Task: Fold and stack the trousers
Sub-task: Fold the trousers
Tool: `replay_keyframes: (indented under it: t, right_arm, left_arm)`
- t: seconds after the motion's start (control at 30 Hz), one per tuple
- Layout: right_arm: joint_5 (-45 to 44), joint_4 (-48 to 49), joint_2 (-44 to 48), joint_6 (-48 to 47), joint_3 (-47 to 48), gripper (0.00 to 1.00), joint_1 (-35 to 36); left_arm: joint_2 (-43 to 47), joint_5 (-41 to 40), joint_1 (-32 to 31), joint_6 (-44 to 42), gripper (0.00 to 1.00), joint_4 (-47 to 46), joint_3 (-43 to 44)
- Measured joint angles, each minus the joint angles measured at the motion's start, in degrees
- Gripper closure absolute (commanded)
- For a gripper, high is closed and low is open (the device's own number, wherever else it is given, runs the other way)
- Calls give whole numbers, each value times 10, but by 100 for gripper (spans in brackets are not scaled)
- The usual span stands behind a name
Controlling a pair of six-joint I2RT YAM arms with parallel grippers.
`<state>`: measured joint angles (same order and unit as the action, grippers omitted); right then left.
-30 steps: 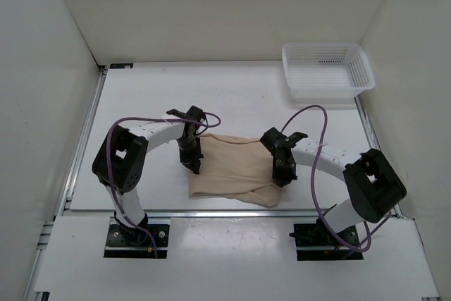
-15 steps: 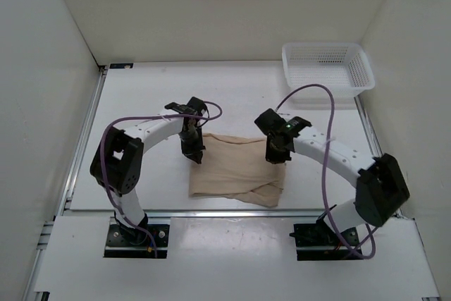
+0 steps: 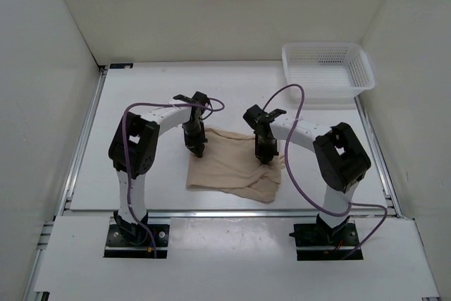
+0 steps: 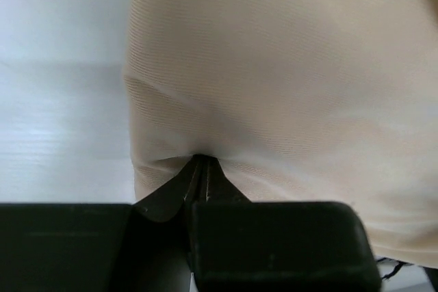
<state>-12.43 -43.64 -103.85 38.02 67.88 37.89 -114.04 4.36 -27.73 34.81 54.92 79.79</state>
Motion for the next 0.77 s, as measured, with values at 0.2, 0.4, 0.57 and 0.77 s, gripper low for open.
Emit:
replay_keyframes:
  t: [0.2, 0.4, 0.57, 0.77]
  right_arm:
    - [-15, -16, 12, -17, 79, 57, -4]
    - [-66, -47, 206, -39, 108, 3, -9]
    - [-148, -71, 403, -51, 100, 0, -24]
    - [-261, -149, 485, -44, 79, 0, -32]
  left_arm:
    - [-13, -24, 38, -11, 75, 43, 113]
    - [102, -48, 40, -16, 11, 94, 177]
    - [288, -73, 47, -13, 0, 120, 175]
    - [525, -125, 97, -5, 0, 123, 149]
